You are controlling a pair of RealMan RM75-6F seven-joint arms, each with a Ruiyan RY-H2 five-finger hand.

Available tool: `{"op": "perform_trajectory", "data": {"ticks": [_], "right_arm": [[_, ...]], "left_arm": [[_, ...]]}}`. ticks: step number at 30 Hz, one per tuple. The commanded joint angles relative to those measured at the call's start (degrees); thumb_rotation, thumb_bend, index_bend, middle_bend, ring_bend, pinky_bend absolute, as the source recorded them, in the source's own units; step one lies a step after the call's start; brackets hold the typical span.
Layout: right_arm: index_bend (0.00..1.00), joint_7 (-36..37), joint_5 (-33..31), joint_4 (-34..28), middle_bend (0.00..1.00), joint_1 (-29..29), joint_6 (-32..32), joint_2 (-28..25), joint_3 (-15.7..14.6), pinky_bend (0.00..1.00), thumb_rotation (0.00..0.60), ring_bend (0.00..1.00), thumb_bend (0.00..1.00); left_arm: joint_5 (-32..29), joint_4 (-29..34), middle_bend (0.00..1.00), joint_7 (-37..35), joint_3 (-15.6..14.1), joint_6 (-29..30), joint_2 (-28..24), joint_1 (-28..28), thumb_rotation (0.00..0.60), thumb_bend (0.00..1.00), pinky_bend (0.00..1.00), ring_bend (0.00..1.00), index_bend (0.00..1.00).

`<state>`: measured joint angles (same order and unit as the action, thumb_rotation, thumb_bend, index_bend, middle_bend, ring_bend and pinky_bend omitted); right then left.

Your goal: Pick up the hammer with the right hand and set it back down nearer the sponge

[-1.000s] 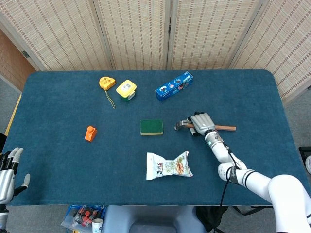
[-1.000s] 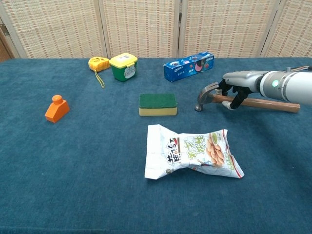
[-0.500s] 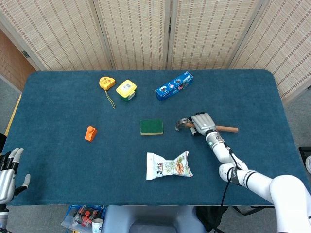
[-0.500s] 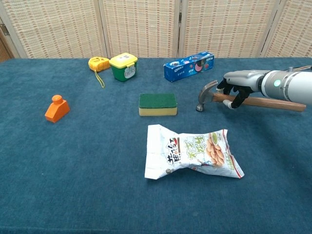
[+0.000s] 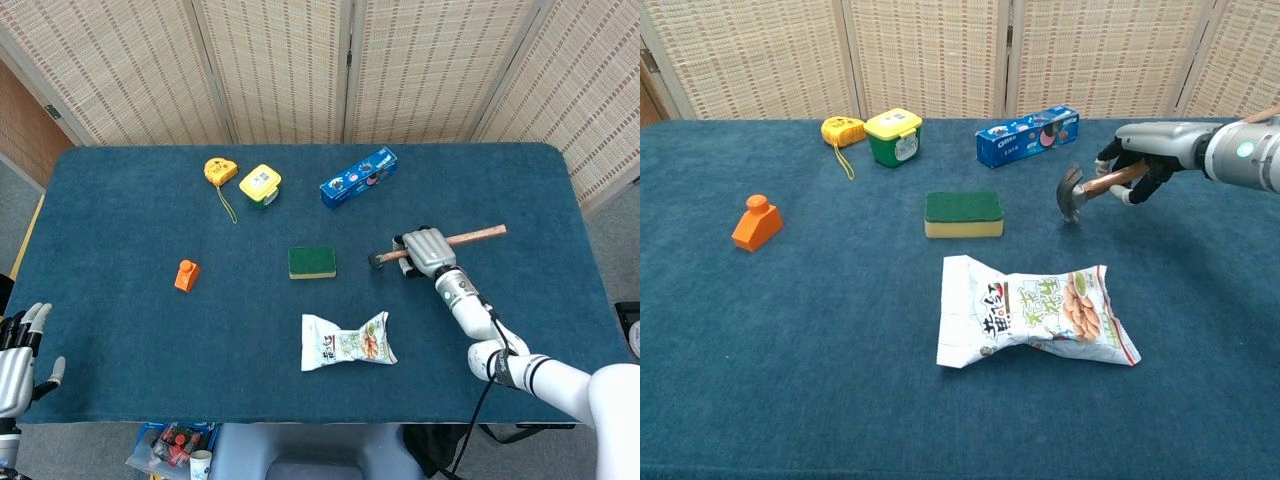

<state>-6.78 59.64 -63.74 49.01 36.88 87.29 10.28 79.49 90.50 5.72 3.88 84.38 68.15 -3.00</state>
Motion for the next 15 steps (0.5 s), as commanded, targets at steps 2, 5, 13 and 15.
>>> {"op": "perform_trajectory", "data": {"ticks": [2,5,13,15], "right_arm": [[0.62,2.2,1.5,-2.5,0.65,-1.1,1.0,-2.1,0.3,0.34,0.6,0.46,0.7],[0.62,3.5,2.2,-3.7,0.67,-1.6,1.1,-3.1,0.3,0.42,0.6,0.49,0.7],[0.65,8.0,3.6,-4.9,0.73,-2.7,1.3,-3.9,0.8,0.64,0.6,0.61,0.7],[0.65,9.2,4.0,-4.8,0.74,-2.9,1.1,-3.9,0.9,0.66,0.6,0.63,0.7]], "left_arm": [[0.1,0.4,0.0,0.3,0.0,0.1,-0.1,-0.1,0.6,0.4,0.0,0.0,0.0],[0.1,0.7,0.0,0.6,-0.1,0.2,-0.2,0.0,0.6,0.4,0.0,0.0,0.0],[0.2,1.4,0.0,1.2,-0.2,0.3,-0.6,0.1,0.6,0.4,0.0,0.0,0.0],[0.2,1.5,0.0,1.3,-0.2,0.3,-0.7,0.1,0.6,0.4,0.0,0.0,0.0]]}}
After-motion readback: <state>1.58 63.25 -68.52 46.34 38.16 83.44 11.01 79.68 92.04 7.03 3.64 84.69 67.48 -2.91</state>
